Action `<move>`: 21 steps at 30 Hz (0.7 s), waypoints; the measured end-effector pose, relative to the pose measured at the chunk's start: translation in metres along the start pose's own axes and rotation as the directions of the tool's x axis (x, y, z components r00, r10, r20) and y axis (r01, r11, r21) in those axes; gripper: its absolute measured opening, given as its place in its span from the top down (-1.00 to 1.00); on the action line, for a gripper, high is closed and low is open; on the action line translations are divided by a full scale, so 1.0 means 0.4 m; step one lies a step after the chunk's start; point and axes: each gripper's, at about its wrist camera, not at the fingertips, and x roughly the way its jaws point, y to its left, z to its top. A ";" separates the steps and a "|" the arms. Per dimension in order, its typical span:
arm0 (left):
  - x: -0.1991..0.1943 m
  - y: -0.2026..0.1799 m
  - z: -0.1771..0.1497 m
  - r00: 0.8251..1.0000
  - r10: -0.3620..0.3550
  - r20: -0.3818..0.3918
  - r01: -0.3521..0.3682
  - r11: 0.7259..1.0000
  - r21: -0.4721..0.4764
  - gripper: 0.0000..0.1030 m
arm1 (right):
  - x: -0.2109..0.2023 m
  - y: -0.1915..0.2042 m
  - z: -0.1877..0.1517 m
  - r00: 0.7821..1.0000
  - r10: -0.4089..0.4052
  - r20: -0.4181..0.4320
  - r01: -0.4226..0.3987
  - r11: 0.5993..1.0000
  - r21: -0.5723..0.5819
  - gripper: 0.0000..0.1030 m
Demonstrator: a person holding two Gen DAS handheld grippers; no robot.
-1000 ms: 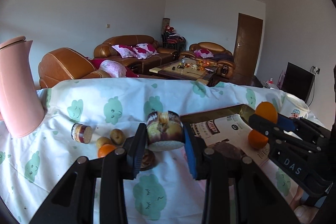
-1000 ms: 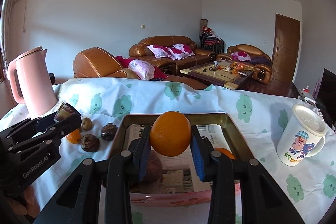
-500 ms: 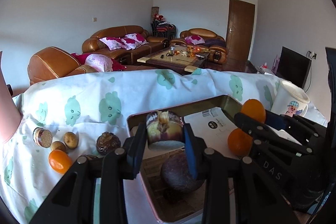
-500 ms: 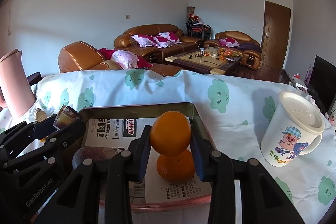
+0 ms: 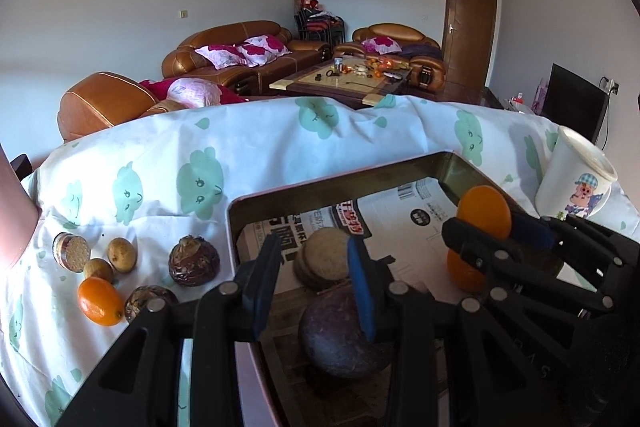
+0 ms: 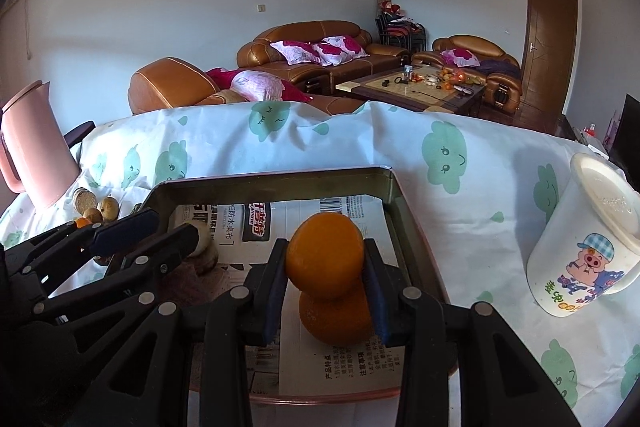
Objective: Organize fruits
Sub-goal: 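Set the orange in the tray with the right gripper while the left gripper places the cake roll there, then open both grippers and lift them away from the tray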
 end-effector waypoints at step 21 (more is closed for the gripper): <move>-0.112 0.047 0.009 0.978 0.120 0.169 -0.113 0.992 -0.052 -1.00 | -0.106 -0.061 0.004 0.973 0.029 0.229 -0.068 0.984 0.162 -0.38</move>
